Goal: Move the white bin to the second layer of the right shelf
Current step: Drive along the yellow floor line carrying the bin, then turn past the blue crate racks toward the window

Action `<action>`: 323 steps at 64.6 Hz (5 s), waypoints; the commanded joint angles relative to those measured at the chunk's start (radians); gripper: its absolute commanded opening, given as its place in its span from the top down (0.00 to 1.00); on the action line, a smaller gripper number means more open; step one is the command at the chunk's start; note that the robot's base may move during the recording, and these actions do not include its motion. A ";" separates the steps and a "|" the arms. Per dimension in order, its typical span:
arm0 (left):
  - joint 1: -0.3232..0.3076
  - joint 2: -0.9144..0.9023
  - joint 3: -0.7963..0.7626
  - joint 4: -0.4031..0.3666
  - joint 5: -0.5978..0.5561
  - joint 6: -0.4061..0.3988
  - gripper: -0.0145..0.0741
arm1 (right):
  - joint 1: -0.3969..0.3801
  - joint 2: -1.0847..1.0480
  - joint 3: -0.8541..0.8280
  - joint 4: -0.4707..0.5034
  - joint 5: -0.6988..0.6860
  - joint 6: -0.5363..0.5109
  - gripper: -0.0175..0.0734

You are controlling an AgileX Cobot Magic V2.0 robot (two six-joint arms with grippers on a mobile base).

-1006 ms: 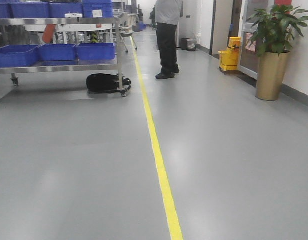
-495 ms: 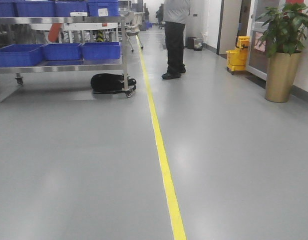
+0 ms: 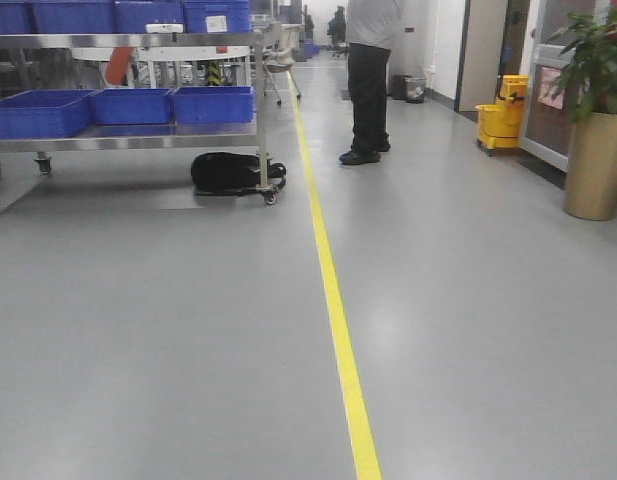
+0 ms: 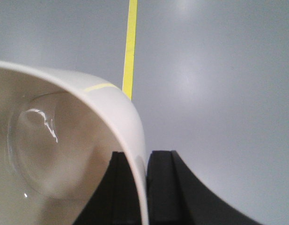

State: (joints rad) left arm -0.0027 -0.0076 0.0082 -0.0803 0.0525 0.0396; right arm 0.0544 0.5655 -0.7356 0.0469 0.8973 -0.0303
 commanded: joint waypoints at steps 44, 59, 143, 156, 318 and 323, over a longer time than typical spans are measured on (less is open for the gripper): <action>0.001 -0.015 0.027 -0.005 -0.083 -0.005 0.74 | -0.003 0.002 -0.029 0.005 -0.079 -0.006 0.72; 0.001 -0.015 0.027 -0.005 -0.083 -0.005 0.74 | -0.003 0.002 -0.029 0.005 -0.078 -0.006 0.72; 0.001 -0.015 0.027 -0.005 -0.083 -0.005 0.74 | -0.003 0.002 -0.029 0.005 -0.078 -0.006 0.72; 0.001 -0.015 0.027 -0.005 -0.083 -0.005 0.74 | -0.003 0.002 -0.029 0.005 -0.078 -0.006 0.72; 0.001 -0.015 0.027 -0.005 -0.083 -0.005 0.74 | -0.003 0.002 -0.029 0.005 -0.078 -0.006 0.72; 0.001 -0.015 0.027 -0.005 -0.083 -0.005 0.74 | -0.003 0.002 -0.029 0.005 -0.078 -0.006 0.72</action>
State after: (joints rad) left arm -0.0027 -0.0076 0.0082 -0.0803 0.0525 0.0396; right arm 0.0544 0.5655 -0.7356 0.0469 0.8973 -0.0321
